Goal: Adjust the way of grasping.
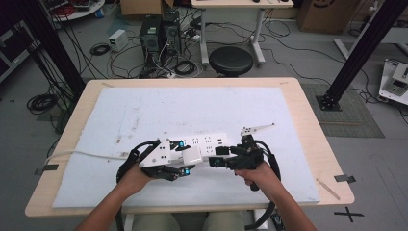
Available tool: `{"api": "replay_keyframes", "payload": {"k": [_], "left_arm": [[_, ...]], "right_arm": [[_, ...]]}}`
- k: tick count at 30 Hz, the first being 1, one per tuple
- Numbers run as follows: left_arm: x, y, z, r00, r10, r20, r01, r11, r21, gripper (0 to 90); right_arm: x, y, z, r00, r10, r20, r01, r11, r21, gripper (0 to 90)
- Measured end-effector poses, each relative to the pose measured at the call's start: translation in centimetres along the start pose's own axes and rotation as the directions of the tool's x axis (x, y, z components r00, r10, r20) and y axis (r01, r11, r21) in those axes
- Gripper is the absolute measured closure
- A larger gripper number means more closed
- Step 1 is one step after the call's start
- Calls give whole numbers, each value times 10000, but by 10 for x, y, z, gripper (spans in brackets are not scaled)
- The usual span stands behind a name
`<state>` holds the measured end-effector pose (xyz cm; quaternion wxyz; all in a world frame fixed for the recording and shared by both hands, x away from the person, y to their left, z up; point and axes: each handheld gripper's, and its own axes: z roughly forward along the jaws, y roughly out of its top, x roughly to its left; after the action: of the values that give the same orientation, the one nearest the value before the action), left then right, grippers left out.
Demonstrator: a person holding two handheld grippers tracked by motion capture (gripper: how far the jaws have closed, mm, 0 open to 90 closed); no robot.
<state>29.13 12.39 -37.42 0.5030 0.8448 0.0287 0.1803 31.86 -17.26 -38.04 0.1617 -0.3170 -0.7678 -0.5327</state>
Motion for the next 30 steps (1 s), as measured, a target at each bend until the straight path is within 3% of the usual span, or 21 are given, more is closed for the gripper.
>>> {"api": "replay_keyframes", "payload": {"k": [3,13,19,25,30], "left_arm": [[-1,1,2,9999,77,80,-77,10000,24,426],[-4,1,8,9994,227,245,-228,9997,32,426],[-7,4,10,9988,348,335,-347,9994,-19,426],[-9,6,12,9979,509,392,-506,9987,-66,425],[-11,6,13,9963,696,497,-697,9976,1,425]], "right_arm": [[-1,2,5,9982,428,-408,-423,9990,142,239],[-3,4,19,9931,883,-775,-856,9956,384,239],[-4,7,29,9855,1239,-1156,-1177,9913,591,240],[-5,6,38,9774,1539,-1452,-1415,9857,920,310],[-8,6,42,9659,1879,-1779,-1677,9782,1227,432]]}}
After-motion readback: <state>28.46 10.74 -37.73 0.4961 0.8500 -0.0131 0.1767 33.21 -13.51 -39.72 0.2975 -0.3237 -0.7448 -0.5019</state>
